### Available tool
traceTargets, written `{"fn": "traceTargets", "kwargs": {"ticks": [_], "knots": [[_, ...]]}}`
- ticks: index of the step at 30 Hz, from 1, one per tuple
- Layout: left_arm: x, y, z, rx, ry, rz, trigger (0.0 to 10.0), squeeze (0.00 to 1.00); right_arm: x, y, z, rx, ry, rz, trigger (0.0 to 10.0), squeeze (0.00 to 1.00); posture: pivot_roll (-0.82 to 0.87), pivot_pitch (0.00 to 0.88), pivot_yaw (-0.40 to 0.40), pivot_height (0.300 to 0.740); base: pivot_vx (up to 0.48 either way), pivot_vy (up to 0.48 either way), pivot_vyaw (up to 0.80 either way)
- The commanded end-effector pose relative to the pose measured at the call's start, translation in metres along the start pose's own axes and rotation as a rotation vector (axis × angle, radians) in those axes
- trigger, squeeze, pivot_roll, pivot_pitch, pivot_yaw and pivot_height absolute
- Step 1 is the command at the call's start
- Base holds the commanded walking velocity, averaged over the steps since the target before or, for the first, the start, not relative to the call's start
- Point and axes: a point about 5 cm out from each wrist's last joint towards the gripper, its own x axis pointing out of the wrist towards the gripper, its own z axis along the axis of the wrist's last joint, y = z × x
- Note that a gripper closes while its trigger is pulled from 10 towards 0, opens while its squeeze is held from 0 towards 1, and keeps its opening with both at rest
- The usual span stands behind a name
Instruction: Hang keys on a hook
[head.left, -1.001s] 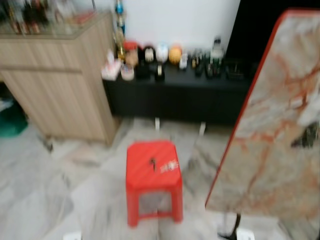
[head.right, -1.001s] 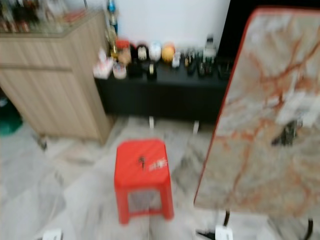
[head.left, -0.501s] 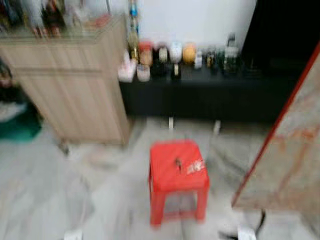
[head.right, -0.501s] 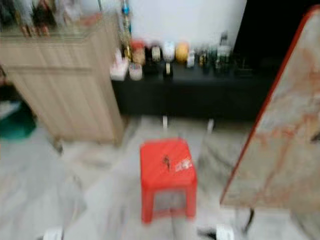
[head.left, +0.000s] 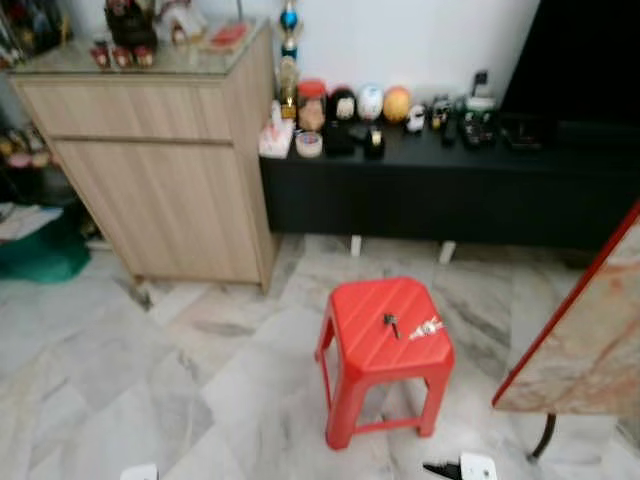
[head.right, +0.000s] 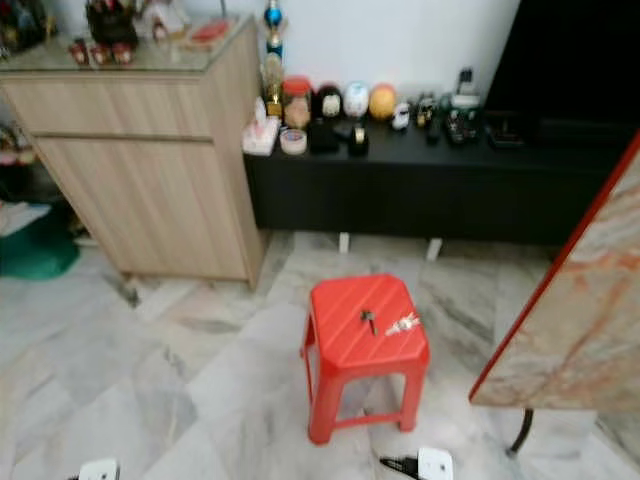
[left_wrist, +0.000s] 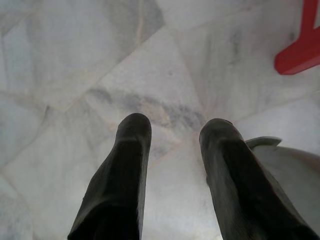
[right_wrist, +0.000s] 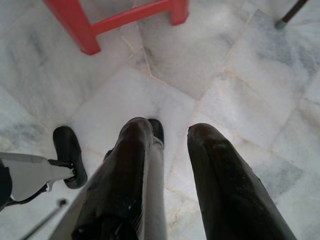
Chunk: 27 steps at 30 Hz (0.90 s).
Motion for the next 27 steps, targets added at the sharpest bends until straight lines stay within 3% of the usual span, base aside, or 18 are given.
{"fn": "traceTargets", "kwargs": {"ticks": [1,12,16,19,27], "knots": [[-0.0004,-0.0013,-0.0025,-0.004,0.01,-0.007,10.0,0.0,0.0,-0.0026,0.002,0.0,-0.007,-0.006,10.0,0.0,0.05,0.0,-0.001,0.74,0.0,0.0,0.0],[0.0004,-0.0038,-0.0013,-0.006,0.014,-0.02,10.0,0.0,0.0002,0.002,0.0033,-0.071,-0.014,0.026,10.0,0.0,0.05,0.0,-0.001,0.74,0.0,0.0,0.14],[0.0006,-0.0048,-0.0012,0.007,0.016,-0.025,10.0,0.0,0.0003,0.0041,0.0043,-0.027,-0.022,0.034,10.0,0.0,0.05,0.0,-0.002,0.74,0.06,0.0,0.4],[0.0007,-0.0054,-0.0008,0.012,0.016,-0.03,10.0,0.0,0.0004,0.0057,0.0044,-0.059,-0.018,0.043,10.0,0.0,0.05,0.0,-0.003,0.74,0.24,0.0,0.0],[0.001,-0.0059,0.0001,0.01,0.015,-0.031,10.0,0.0,0.0005,0.0061,0.0056,-0.036,-0.028,0.041,10.0,0.0,0.05,0.0,-0.003,0.74,0.06,0.0,0.0]]}}
